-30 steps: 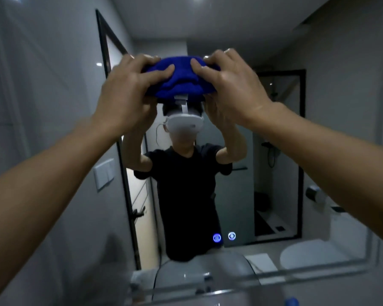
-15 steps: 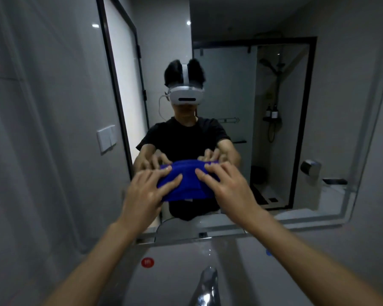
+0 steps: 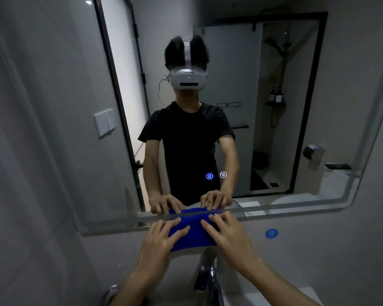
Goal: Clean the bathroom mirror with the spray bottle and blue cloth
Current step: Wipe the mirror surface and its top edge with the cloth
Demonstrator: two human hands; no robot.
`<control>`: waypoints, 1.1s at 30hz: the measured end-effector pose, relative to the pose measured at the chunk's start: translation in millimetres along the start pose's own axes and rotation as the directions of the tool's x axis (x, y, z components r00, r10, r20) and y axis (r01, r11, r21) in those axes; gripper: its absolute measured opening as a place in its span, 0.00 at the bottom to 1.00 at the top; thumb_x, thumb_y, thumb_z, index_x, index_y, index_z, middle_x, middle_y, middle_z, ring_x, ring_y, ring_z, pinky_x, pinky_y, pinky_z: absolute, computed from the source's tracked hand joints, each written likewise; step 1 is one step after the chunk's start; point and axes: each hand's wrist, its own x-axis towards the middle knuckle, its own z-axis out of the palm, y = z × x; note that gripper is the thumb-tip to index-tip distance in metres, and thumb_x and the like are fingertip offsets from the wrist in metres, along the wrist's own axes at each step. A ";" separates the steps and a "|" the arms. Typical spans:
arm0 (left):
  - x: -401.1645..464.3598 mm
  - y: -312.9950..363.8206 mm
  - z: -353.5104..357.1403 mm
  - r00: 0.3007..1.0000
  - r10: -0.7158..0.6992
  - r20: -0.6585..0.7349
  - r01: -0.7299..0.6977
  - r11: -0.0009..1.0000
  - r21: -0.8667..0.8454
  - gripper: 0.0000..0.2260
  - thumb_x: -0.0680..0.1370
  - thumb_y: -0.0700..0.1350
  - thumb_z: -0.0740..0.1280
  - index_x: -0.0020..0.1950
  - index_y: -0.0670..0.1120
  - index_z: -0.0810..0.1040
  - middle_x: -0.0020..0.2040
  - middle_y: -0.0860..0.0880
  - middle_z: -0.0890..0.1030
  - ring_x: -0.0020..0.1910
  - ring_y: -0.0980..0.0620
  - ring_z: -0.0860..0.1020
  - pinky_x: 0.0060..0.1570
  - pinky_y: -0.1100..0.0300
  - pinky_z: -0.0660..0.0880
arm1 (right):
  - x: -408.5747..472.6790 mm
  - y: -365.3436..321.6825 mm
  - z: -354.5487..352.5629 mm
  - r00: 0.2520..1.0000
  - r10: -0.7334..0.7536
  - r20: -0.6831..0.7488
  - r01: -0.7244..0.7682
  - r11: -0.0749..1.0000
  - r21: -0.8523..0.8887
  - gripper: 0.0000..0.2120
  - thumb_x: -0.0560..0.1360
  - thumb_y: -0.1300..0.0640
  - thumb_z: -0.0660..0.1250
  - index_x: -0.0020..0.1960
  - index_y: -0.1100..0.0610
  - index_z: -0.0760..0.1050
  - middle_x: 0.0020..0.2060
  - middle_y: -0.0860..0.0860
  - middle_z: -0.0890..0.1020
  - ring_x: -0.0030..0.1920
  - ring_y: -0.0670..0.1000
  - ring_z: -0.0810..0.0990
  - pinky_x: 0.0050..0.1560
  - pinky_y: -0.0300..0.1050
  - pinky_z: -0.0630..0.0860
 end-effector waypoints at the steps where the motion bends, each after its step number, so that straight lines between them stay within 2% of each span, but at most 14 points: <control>1: -1.5 1.3 1.6 1.000 -0.009 0.007 0.009 1.000 0.000 0.38 0.56 0.42 0.84 0.64 0.54 0.76 0.60 0.47 0.80 0.54 0.49 0.73 0.48 0.53 0.79 | -1.8 0.0 1.3 1.000 -0.002 0.018 0.002 1.000 0.002 0.31 0.58 0.57 0.84 0.59 0.57 0.79 0.53 0.56 0.81 0.49 0.54 0.74 0.44 0.46 0.81; 7: 0.6 -6.3 -1.1 0.996 0.089 -0.020 -0.087 0.992 0.091 0.37 0.56 0.41 0.82 0.64 0.54 0.77 0.61 0.47 0.80 0.55 0.49 0.71 0.52 0.52 0.77 | -0.9 0.9 -2.8 0.998 -0.033 0.055 0.033 0.999 0.003 0.35 0.58 0.52 0.84 0.62 0.56 0.75 0.55 0.56 0.79 0.51 0.53 0.74 0.45 0.45 0.81; 11: 22.1 -10.3 -25.5 0.979 0.130 -0.158 -0.113 0.987 0.113 0.33 0.60 0.37 0.78 0.64 0.52 0.78 0.62 0.45 0.80 0.54 0.46 0.74 0.55 0.52 0.71 | 25.9 13.3 -14.9 0.995 -0.049 -0.090 0.046 0.998 -0.036 0.27 0.65 0.55 0.80 0.61 0.58 0.77 0.56 0.57 0.78 0.52 0.54 0.74 0.48 0.48 0.80; 14: 49.3 -14.6 -62.8 0.949 0.186 -0.256 -0.143 0.974 0.176 0.26 0.66 0.38 0.70 0.65 0.50 0.79 0.63 0.44 0.80 0.52 0.43 0.76 0.55 0.52 0.68 | 63.7 29.1 -36.2 0.975 -0.062 -0.211 0.052 0.997 -0.054 0.16 0.72 0.63 0.70 0.61 0.59 0.79 0.54 0.59 0.81 0.49 0.57 0.77 0.48 0.52 0.79; 17: 79.5 -17.9 -107.9 0.920 0.211 -0.332 -0.135 0.962 0.238 0.30 0.63 0.35 0.75 0.64 0.48 0.80 0.63 0.42 0.79 0.53 0.42 0.74 0.53 0.49 0.68 | 106.0 45.4 -66.9 0.961 -0.099 -0.258 0.073 0.992 -0.107 0.17 0.74 0.63 0.65 0.62 0.60 0.79 0.56 0.60 0.81 0.49 0.59 0.79 0.48 0.54 0.78; 20: 108.4 -16.6 -153.6 0.899 0.229 -0.373 -0.123 0.950 0.288 0.33 0.60 0.32 0.77 0.65 0.47 0.79 0.64 0.41 0.79 0.54 0.41 0.74 0.55 0.47 0.67 | 147.9 63.0 -95.4 0.944 -0.107 -0.311 0.061 0.986 -0.153 0.18 0.74 0.64 0.66 0.64 0.60 0.78 0.57 0.61 0.81 0.50 0.61 0.77 0.50 0.55 0.77; 24: 154.8 -19.7 -211.9 0.867 0.251 -0.431 -0.100 0.934 0.342 0.32 0.62 0.35 0.78 0.65 0.48 0.79 0.65 0.43 0.78 0.54 0.39 0.75 0.53 0.48 0.68 | 206.8 88.2 -136.9 0.920 -0.121 -0.373 0.036 0.973 -0.227 0.18 0.75 0.65 0.63 0.64 0.60 0.78 0.58 0.60 0.81 0.50 0.62 0.78 0.49 0.54 0.75; 29: 205.5 -18.7 -274.4 0.815 0.266 -0.515 -0.069 0.927 0.369 0.27 0.66 0.40 0.77 0.64 0.52 0.79 0.63 0.47 0.79 0.50 0.41 0.73 0.50 0.51 0.68 | 264.9 110.5 -192.3 0.913 -0.109 -0.393 0.007 0.968 -0.252 0.24 0.70 0.63 0.70 0.66 0.60 0.75 0.59 0.59 0.80 0.53 0.63 0.77 0.48 0.56 0.74; 33: 241.9 -15.3 -321.8 0.765 0.288 -0.576 -0.035 0.911 0.410 0.26 0.68 0.39 0.75 0.66 0.51 0.79 0.63 0.46 0.79 0.52 0.41 0.73 0.50 0.49 0.69 | 314.5 129.6 -226.2 0.897 -0.086 -0.434 -0.052 0.954 -0.296 0.24 0.70 0.62 0.74 0.66 0.58 0.75 0.57 0.57 0.80 0.53 0.61 0.77 0.48 0.56 0.76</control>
